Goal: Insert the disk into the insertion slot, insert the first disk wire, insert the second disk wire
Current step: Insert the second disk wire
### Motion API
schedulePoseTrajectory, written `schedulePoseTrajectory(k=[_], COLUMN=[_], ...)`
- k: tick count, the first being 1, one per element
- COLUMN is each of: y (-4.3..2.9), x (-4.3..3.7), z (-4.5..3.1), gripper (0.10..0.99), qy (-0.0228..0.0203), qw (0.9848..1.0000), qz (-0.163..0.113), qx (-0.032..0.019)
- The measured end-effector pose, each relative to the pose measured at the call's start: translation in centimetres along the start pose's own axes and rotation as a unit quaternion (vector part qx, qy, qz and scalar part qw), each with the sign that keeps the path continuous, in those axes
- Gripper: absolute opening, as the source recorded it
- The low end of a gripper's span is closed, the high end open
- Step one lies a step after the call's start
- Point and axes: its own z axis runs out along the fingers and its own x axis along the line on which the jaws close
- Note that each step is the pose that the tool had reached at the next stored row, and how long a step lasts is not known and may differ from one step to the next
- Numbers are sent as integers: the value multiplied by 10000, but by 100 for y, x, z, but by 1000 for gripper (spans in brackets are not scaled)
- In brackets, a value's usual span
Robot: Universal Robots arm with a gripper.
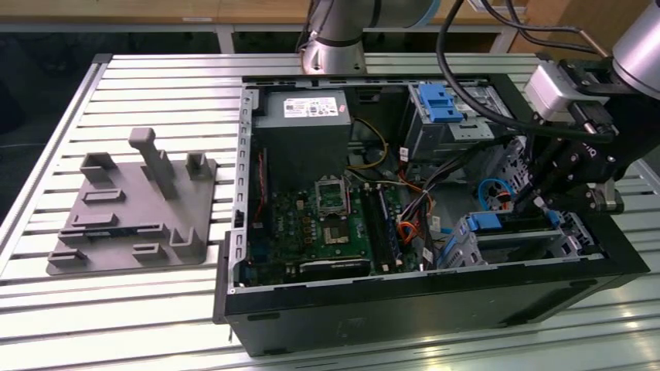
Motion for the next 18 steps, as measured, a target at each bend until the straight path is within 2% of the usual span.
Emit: schedulePoseTrajectory(k=[18], y=[-6], x=[22], z=[56], gripper=[161], qy=[-1], qw=[10000], qz=[0], qx=[0])
